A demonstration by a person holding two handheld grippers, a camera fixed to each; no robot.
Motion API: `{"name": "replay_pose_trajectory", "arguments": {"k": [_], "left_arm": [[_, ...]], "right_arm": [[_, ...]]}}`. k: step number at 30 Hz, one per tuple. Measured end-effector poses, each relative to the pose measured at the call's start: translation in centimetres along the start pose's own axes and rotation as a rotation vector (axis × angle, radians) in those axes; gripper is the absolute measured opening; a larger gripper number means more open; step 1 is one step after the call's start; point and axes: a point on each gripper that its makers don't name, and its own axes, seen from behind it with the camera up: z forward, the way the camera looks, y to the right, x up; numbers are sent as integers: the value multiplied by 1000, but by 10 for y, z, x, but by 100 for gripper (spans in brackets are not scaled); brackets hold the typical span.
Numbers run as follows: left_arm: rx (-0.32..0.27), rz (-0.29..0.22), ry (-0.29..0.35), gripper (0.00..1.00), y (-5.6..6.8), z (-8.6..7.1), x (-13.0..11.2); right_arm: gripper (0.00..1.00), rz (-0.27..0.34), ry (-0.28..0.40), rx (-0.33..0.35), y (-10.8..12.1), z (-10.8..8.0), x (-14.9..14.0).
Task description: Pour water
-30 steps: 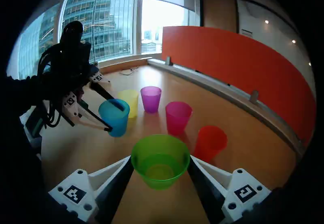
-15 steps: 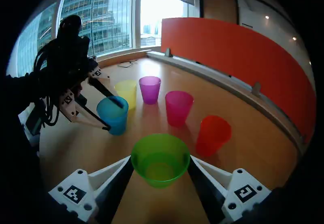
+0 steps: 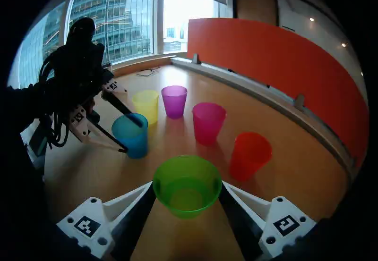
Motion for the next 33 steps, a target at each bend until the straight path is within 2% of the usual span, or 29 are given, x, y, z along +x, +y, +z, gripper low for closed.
{"name": "replay_pose_trajectory", "arguments": {"k": [7, 11, 20, 33], "left_arm": [[1, -1, -17, 87, -1, -2, -6], [-3, -4, -32, 97, 0, -2, -11], [-6, -30, -52, 97, 0, -6, -20], [2, -34, -69, 97, 1, -15, -29]], "right_arm": [[91, 5, -6, -2, 0, 5, -3], [91, 9, -12, -3, 0, 8, -7], [91, 12, -26, -2, -3, 14, -15], [92, 14, -31, -8, -3, 14, -23]]}}
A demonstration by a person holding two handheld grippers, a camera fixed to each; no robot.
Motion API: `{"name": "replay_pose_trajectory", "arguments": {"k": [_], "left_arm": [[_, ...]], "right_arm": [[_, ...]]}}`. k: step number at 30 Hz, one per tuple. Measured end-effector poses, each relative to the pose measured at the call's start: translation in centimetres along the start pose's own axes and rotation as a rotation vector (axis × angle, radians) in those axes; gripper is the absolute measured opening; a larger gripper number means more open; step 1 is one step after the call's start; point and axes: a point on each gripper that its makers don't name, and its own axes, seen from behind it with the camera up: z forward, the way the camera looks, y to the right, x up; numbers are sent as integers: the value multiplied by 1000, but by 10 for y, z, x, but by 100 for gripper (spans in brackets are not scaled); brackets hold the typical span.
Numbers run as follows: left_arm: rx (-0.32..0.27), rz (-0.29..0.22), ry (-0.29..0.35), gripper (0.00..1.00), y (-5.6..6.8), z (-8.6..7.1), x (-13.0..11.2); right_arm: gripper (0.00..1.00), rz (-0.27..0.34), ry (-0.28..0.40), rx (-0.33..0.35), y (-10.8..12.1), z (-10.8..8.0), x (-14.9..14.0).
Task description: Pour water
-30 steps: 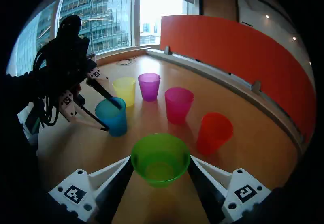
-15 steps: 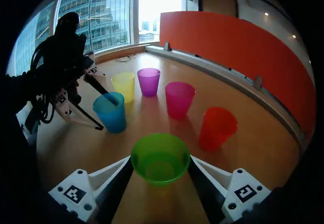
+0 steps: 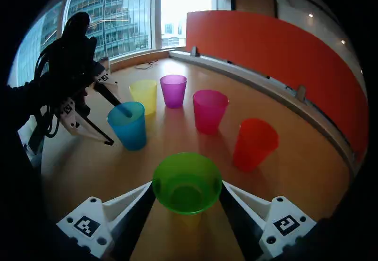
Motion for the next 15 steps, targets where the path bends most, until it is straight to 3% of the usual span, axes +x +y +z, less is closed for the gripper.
{"name": "replay_pose_trajectory", "arguments": {"k": [4, 8, 15], "left_arm": [[3, -1, -3, 97, 1, -3, -2], [6, -5, -2, 97, 1, -7, -3], [23, -9, -2, 97, -1, -17, -7]], "right_arm": [[93, 7, 2, -5, -1, -1, -1], [100, 12, -7, -13, -1, -3, -5], [100, 13, -2, -30, 0, -11, -9]]}}
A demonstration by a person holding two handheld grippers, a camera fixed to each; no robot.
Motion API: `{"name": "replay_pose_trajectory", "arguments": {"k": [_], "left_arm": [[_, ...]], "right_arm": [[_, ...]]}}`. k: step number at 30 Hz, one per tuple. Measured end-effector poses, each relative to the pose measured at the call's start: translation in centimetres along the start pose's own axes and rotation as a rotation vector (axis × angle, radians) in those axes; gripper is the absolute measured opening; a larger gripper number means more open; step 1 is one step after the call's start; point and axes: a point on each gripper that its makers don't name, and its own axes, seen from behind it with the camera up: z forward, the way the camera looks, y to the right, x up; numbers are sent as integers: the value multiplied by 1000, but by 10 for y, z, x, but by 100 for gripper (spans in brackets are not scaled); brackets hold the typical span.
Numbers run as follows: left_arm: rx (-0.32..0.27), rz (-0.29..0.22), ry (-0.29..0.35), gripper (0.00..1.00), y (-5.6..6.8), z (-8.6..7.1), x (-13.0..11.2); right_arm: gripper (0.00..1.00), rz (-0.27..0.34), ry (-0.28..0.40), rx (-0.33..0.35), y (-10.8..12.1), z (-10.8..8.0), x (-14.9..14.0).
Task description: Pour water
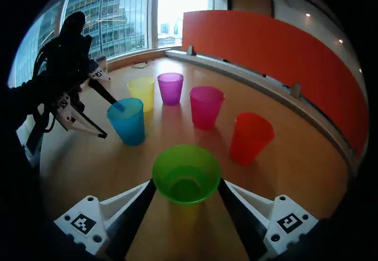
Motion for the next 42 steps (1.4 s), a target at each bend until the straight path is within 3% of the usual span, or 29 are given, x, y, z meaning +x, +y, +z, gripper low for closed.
{"name": "replay_pose_trajectory", "arguments": {"k": [21, 42], "left_arm": [[88, -61, 54, 97, -10, -43, -10], [264, -137, 230, 97, -33, -81, 1]], "right_arm": [[100, 14, 38, -81, 13, -55, -19], [100, 91, 170, -233, 40, -107, -14]]}}
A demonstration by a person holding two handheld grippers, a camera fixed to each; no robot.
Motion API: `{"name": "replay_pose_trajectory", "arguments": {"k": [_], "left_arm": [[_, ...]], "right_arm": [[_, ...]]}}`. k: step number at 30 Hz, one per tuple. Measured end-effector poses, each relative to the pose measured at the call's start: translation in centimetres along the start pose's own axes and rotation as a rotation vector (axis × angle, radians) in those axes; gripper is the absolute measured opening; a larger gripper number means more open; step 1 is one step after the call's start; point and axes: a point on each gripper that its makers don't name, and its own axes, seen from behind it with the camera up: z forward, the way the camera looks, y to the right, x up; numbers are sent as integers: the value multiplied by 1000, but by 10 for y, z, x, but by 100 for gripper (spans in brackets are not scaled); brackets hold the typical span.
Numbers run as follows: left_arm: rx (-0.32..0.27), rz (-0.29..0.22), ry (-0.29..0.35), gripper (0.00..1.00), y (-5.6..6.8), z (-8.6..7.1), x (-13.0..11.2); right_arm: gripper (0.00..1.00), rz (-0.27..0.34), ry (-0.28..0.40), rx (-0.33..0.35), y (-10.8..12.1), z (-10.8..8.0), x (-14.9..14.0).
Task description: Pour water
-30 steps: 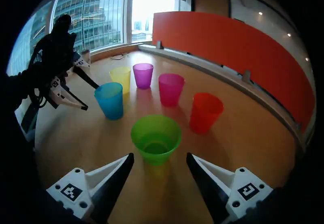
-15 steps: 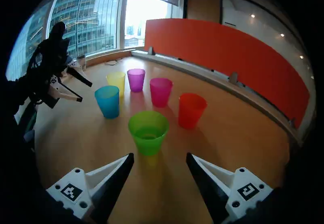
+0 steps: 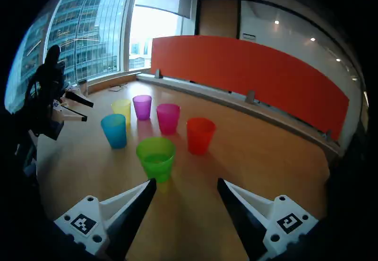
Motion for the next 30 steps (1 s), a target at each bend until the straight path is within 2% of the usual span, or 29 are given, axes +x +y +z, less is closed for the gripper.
{"name": "replay_pose_trajectory", "arguments": {"k": [14, 20, 30], "left_arm": [[164, -90, 193, 97, -34, -15, 28], [225, -115, 281, 97, -41, -27, 42], [295, -128, 367, 97, -45, -41, 58]], "right_arm": [[100, 50, 152, -148, 26, -12, 24], [100, 55, 212, -219, 37, -16, 35], [100, 101, 335, -317, 49, -24, 59]]}}
